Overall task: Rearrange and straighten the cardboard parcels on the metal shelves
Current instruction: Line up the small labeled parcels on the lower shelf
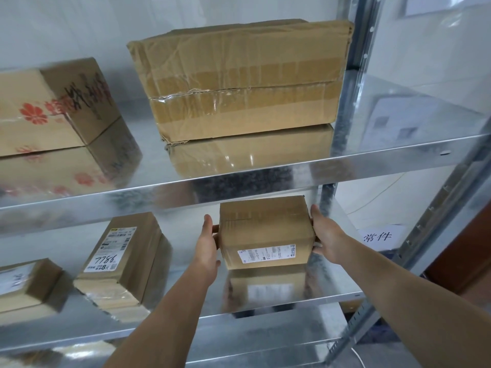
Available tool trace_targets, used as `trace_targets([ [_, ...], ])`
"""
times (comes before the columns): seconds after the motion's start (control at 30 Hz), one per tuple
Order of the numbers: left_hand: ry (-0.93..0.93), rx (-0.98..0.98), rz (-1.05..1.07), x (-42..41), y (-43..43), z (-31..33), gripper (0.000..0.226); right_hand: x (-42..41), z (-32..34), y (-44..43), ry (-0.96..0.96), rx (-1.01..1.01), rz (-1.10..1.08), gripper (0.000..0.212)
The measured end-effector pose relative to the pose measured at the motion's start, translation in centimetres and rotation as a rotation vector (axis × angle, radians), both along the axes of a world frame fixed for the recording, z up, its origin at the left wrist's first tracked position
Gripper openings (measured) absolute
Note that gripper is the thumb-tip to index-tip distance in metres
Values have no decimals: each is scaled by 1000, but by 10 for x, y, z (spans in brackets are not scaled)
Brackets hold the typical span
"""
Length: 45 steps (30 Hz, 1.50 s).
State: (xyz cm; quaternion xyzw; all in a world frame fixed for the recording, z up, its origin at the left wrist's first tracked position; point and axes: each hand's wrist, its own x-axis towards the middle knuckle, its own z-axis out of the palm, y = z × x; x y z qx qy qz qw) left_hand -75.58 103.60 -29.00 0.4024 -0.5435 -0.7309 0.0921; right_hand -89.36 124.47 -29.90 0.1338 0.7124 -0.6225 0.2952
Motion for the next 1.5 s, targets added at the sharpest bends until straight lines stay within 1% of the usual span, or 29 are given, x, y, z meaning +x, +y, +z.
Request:
trace_targets([
  [0.3,19,-42,-1,-3,-10,-7,70,-5,2,2,51,9,0,64],
  [0.5,-19,-54,1,-4,-8,-5,63,-13,-2,4,74,17,-10,65],
  [0.67,-37,-46,-13,-4,-9,-9,71,-18,1,3,100,13,-8,67],
  [0.77,-33,-64,-22,-4,-10,-12,66,-19,-2,3,101,7,-9,73],
  [0.87,-21,-67,-10,-3,-12,-11,68,-19,-6,3,104,21,-9,76],
  [1.1,-11,-71,-6,-2,-10,-10,65,-15,-4,1,102,25,-5,71],
  [1.23,4,-78,3,-1,-9,-9,57,-17,-3,1,100,38,-2,74],
  [1.5,-1,-87,6,0,-9,-7,58,-10,-4,2,101,66,6,74],
])
